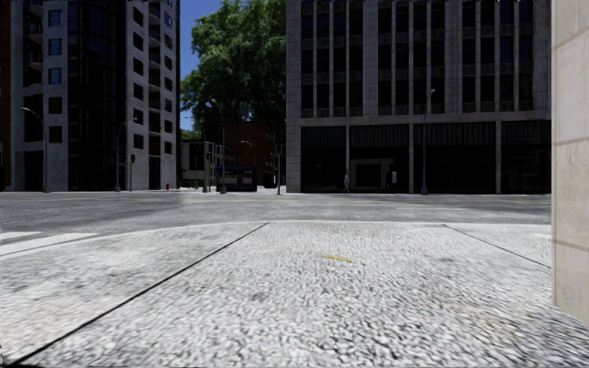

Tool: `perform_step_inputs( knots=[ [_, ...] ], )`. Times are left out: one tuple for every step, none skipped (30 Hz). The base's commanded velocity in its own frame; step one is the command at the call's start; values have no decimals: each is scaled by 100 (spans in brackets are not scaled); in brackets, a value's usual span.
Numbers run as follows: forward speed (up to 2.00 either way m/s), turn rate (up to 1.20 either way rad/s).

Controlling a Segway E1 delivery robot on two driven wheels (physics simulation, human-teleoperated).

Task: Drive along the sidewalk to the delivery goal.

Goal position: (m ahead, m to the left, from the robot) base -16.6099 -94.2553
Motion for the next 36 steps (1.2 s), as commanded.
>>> perform_step_inputs(
  knots=[
    [108,-49],
    [96,-53],
    [93,-55],
    [92,-56],
    [92,-56],
    [92,-56],
    [92,-56],
    [92,-56],
    [94,-56],
    [94,-56],
    [107,-41],
    [136,-1],
    [148,0],
    [151,0],
    [151,0],
    [152,0],
    [152,0],
    [152,0],
    [152,0],
    [152,0],
    [152,0],
    [152,0],
    [152,0],
    [152,0],
    [152,0],
    [152,0],
    [152,0],
    [152,0],
    [150,-5],
    [144,-14],
    [144,-14],
    [133,-22],
    [124,-29],
    [121,-35],
    [120,-38],
    [120,-38]
  ],
)
